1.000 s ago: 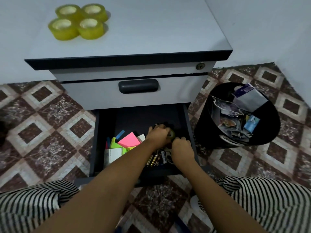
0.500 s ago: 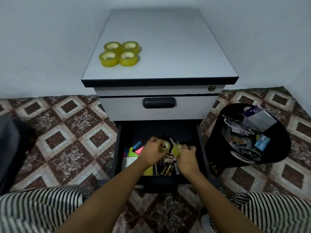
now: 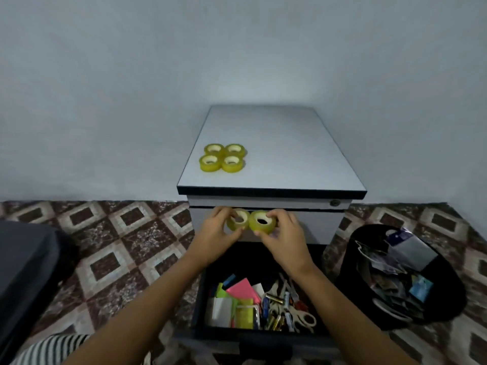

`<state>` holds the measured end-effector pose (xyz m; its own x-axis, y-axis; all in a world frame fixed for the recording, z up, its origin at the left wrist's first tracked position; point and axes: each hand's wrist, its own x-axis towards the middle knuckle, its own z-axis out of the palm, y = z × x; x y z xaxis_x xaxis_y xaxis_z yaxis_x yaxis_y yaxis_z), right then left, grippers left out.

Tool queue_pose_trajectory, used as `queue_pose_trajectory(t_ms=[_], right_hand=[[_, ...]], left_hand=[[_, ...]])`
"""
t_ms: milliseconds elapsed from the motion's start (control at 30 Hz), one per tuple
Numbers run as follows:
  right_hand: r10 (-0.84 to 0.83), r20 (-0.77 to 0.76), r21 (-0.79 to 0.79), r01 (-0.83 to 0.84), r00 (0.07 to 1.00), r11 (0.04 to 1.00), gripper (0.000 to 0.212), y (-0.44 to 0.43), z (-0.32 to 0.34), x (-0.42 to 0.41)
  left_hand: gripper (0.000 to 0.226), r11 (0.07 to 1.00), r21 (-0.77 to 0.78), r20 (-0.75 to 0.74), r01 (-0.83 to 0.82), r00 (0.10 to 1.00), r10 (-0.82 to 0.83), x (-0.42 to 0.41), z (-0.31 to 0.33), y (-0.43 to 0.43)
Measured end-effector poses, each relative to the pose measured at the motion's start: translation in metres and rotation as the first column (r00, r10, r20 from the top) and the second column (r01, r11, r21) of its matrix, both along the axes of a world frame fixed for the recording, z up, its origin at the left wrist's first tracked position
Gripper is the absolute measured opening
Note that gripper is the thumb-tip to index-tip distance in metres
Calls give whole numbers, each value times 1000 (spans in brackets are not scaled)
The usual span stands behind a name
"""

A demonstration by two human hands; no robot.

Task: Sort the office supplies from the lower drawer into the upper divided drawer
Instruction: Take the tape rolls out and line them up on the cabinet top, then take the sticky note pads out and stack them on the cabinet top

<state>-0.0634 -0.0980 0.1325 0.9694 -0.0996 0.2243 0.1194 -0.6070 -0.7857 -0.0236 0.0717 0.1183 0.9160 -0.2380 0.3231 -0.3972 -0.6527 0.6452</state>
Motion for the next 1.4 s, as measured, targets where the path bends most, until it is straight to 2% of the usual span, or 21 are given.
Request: queue_pose_trajectory(t_ms=[133,267,533,700,1067,1267,1400], right_hand=[[-13,130,-8,14,991,1000,42,12,47,24],[-5,171,-39,12,985,999,46,23,78,50],[66,44,-171,-58,997,984,49,51,75,83],[62,10,-251,-57,998,966,48,54,64,86],[47,-24,-301,-52,999,952,57,56,67,92],[76,27,-218,-68,997,974,57,51,61,94],[107,121,-194,-82,987,978,52,43,55,84]], left_hand=[[22,999,-43,156,-10,988,16,14,46,9],[30,993,-46,217,-109,969,116,30,78,17],[36,960,-21,108,-281,954,281,52,74,42],[39,959,-31,23,-281,959,281,56,61,45],[39,955,30,70,-294,954,291,61,64,36],[48,962,-3,58,-272,961,272,62,59,36],[44,969,-46,210,-241,946,246,52,50,34]])
